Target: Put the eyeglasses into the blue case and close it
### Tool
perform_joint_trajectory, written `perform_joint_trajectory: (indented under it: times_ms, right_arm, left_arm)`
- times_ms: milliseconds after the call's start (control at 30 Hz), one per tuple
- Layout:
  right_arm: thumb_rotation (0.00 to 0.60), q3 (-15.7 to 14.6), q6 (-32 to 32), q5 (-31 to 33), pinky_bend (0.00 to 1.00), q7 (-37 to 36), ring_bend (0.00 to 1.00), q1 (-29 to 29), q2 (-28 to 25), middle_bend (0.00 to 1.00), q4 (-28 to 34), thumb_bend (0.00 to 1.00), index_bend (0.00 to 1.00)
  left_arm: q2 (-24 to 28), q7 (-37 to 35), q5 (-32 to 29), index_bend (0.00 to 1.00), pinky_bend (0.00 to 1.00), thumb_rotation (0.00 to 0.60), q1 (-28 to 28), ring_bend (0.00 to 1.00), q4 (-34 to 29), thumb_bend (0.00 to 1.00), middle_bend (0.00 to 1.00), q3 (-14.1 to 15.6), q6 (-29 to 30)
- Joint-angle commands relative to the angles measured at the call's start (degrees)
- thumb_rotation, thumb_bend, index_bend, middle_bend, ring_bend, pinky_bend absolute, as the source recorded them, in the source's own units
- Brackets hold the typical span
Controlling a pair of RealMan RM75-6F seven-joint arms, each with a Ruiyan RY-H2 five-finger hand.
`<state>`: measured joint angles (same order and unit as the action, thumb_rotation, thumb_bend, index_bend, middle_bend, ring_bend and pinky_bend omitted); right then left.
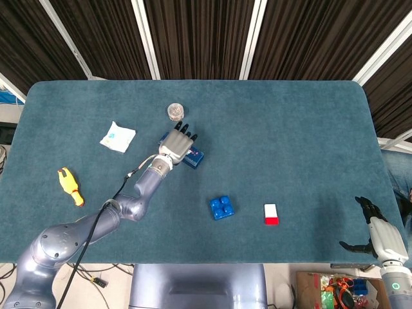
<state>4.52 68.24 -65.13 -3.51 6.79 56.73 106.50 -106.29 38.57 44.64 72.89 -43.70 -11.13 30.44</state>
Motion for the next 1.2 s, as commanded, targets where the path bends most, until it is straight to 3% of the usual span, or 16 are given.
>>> perform_joint_trajectory:
  times_ms: [33,100,333,533,767,933,1200]
  right_arm:
    - [0.6,0.0,0.0,0.0,0.17,0.0,0.0,0.0,0.0,0.0,0.0,0.13,0.0]
    - [0.6,0.0,0.1,0.0,0.17,0.1,0.0,0.0,0.0,0.0,0.0,0.13,0.0]
    - [0.6,0.1,1.1,-0.6,0.17,0.3,0.0,-0.1,0.3,0.0,-0.5,0.13,0.0]
    - [0.6,0.4,2.6,-0.7,0.17,1.2,0.0,-0.5,0.9,0.0,-0.7,0.13,0.0]
    - [0.6,0.4,3.2,-1.2,0.17,1.2,0.0,-0.7,1.3,0.0,-0.7,0.13,0.0]
    - [0.6,0.4,4.5,-3.1,0.17,1.4,0.0,-0.8,1.8,0.0,-1.5,0.13,0.0]
    - [0.6,0.5,8.8,-8.6,0.17,1.0,0.0,-1.5,3.8,0.0,-5.2,0.13,0.0]
  left_arm:
    - [1.1,0.9,-1.3,0.08,0.05,0.6,0.1,0.0,-1.6,0.14,0.17,0.2,0.0]
    - [2.4,1.0,-3.1,0.07,0.05,0.6,0.1,0.0,-3.7,0.13,0.15,-0.4,0.4]
    - [11.9,3.2,-4.8,0.07,0.04,0.6,-2.8,0.0,-17.8,0.13,0.11,-0.1,9.9]
    - [23.7,3.1,-2.6,0.07,0.05,0.6,-8.5,0.0,-33.0,0.13,0.09,3.4,15.9]
    - [38.6,-6.0,3.2,0.07,0.05,0.6,-21.1,0.0,-52.2,0.13,0.08,8.1,25.9]
    - [45.0,-11.3,5.1,0.07,0.05,0.6,-28.6,0.0,-60.2,0.13,0.06,10.9,31.5]
    - [48.7,-20.6,11.3,0.07,0.04,0.6,-39.4,0.0,-62.8,0.13,0.04,13.0,40.4]
